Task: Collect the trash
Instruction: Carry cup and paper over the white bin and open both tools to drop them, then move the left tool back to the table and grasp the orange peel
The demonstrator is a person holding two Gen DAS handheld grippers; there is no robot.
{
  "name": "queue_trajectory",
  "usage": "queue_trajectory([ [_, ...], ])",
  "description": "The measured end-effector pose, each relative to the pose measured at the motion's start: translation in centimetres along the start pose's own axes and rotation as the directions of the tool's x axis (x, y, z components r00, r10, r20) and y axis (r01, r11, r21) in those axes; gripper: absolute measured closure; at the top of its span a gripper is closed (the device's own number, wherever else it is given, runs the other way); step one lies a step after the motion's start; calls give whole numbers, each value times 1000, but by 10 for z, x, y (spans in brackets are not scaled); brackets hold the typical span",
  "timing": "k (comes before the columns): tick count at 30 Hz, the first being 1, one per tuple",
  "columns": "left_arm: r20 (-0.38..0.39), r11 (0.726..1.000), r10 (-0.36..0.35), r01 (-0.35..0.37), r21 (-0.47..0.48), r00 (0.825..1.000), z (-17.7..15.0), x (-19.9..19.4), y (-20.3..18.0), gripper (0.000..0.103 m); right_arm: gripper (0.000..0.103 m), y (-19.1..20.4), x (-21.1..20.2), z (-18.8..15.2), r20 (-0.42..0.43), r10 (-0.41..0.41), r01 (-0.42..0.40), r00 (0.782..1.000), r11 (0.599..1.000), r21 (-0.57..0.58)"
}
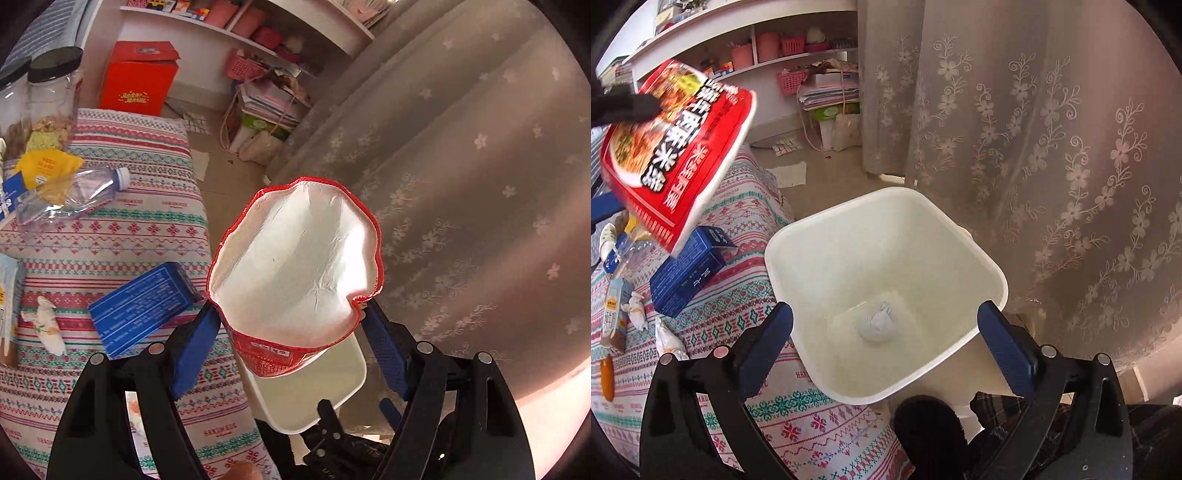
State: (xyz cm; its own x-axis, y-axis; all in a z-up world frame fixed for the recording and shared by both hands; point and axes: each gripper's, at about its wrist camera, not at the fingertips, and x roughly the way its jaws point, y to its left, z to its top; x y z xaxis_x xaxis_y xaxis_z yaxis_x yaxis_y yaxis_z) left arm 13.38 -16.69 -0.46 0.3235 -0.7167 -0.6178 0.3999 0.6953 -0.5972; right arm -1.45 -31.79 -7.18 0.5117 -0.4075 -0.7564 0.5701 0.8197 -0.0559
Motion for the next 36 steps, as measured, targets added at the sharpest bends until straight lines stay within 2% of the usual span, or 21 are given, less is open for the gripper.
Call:
queue_trajectory([
  [4,-29,999,-53,53,1,998,-1,24,-11,26,7,-2,0,0,6,-7,7,1000,1000,13],
  [6,-68,997,-80,79,-16,994,-3,38,-11,25,7,-5,2,0,5,-13,13,1000,1000,20],
  [8,-106,991,-122,116,-59,987,-6,49,-8,17,7,-7,4,0,-5,-13,13,1000,1000,27],
  [10,-113,983,-166,155,-103,980,-3,49,-4,15,7,-8,7,0,-11,-10,10,1000,1000,29],
  [15,-74,984,-147,138,-113,986,2,28,5,12,7,-3,8,-1,-22,19,-18,1000,999,33],
  [20,-48,995,-53,49,-85,997,0,5,15,11,7,10,11,2,-38,69,-68,997,997,31],
  [24,-36,996,78,-80,-32,996,-6,-9,23,11,7,26,11,3,-50,129,-129,990,992,18],
  [29,-30,979,205,-205,-11,978,-12,-32,45,11,7,45,7,4,-44,184,-184,982,983,0],
  [32,-35,960,278,-279,-8,960,-15,-46,64,11,7,58,6,2,-58,215,-216,975,976,-12],
  [36,-47,939,341,-342,-30,939,-21,-66,91,11,7,79,7,-2,-90,250,-255,964,966,-47],
])
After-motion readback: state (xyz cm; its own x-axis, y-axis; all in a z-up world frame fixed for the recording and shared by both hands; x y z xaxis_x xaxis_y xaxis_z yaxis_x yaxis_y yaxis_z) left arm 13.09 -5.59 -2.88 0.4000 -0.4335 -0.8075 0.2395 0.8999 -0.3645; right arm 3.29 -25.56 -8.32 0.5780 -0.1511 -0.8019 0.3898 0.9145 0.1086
